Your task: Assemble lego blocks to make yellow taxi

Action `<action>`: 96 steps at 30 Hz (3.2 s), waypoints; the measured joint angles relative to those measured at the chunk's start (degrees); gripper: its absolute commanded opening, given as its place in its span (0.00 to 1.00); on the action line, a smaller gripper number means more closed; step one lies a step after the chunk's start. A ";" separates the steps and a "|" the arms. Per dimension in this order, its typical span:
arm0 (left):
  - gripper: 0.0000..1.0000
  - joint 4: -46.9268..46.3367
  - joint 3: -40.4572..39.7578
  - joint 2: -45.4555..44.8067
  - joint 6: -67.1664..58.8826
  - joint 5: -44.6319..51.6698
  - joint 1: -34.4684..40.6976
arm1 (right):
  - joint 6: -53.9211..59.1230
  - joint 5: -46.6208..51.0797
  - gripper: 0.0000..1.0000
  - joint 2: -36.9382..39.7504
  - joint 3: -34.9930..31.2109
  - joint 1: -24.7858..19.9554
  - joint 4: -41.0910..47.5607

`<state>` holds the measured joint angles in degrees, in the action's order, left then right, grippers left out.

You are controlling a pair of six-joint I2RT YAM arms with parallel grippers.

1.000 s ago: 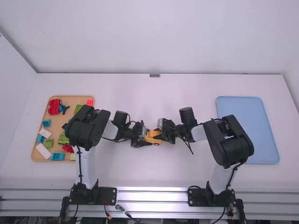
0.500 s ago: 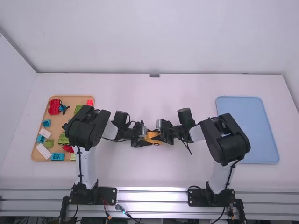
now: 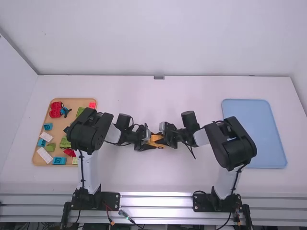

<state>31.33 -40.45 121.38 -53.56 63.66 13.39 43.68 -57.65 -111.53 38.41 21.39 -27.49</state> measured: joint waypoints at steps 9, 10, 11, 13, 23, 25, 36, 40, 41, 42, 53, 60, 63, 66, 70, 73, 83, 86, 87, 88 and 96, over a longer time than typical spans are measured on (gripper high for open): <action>0.46 -0.09 0.00 0.00 0.02 0.00 -0.04 | 1.97 0.50 0.00 0.15 0.59 0.24 1.88; 0.46 -0.11 0.00 0.00 -0.02 0.00 -0.07 | 2.03 0.85 0.00 0.31 0.59 0.39 1.99; 0.46 -0.15 0.00 0.00 -0.02 0.00 -0.13 | 2.12 1.29 0.00 0.48 0.59 0.61 2.03; 0.46 -0.15 0.00 0.00 -0.02 0.07 -0.28 | 2.23 3.15 0.00 0.72 0.63 1.64 1.95; 0.44 -0.22 0.00 0.00 -0.02 0.20 -0.66 | 2.71 4.94 0.00 1.22 1.03 2.25 3.32; 0.44 -0.20 0.00 0.00 -0.02 0.17 -0.66 | 2.93 5.11 0.00 1.29 1.11 2.25 3.61; 0.43 -0.17 0.00 0.00 -0.02 0.11 -0.63 | 3.23 7.04 0.00 1.81 1.11 2.73 4.68; 0.43 -0.15 0.00 0.00 -0.04 0.11 -0.66 | 3.17 7.26 0.02 1.88 1.11 2.82 4.70; 0.43 -0.15 0.00 -0.02 -0.02 0.11 -0.66 | 3.08 7.28 0.04 1.88 1.11 2.82 4.66; 0.42 -0.15 0.00 0.00 -0.02 0.13 -0.63 | 3.04 7.26 0.06 1.88 1.11 2.82 4.44; 0.37 -0.13 -0.15 0.00 0.00 -0.17 -0.70 | 1.42 7.67 0.27 1.88 0.94 2.99 2.84; 0.35 -0.13 -0.15 0.00 0.02 -0.22 -0.74 | 1.29 7.56 0.31 1.81 0.94 2.95 2.78; 0.33 -0.13 -0.15 0.00 -0.02 -0.24 -0.74 | 1.36 7.13 0.32 1.68 0.94 2.71 2.78; 0.34 -0.11 -0.15 -0.02 0.02 -0.28 -0.68 | 1.46 6.05 0.35 1.18 0.94 2.16 2.58; 0.34 0.00 -0.17 0.00 0.20 -0.44 -0.31 | 1.05 7.04 0.37 0.42 0.72 1.97 3.26; 0.34 0.04 -0.22 0.00 0.42 -0.48 -0.02 | 1.01 6.80 0.38 0.09 0.59 1.97 3.04; 0.34 -0.02 -0.22 -0.02 0.42 -0.46 0.02 | 0.48 6.19 0.39 -0.17 0.48 1.90 1.25; 0.34 0.00 -0.22 0.00 0.46 -0.46 0.02 | 0.24 4.85 0.40 -0.17 0.39 1.36 0.44; 0.33 0.00 -0.22 -0.02 0.42 -0.46 0.02 | 0.11 4.76 0.40 -0.17 0.39 1.31 0.46; 0.34 0.00 -0.22 -0.02 0.44 -0.46 0.02 | 0.15 4.42 0.40 -0.17 0.39 1.22 0.44; 0.35 0.00 -0.22 -0.02 0.44 -0.46 0.02 | 0.24 3.13 0.43 2.38 0.04 0.48 2.36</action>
<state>31.33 -40.66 121.36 -53.12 63.20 13.41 43.92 -54.52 -109.14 38.46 21.87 -25.12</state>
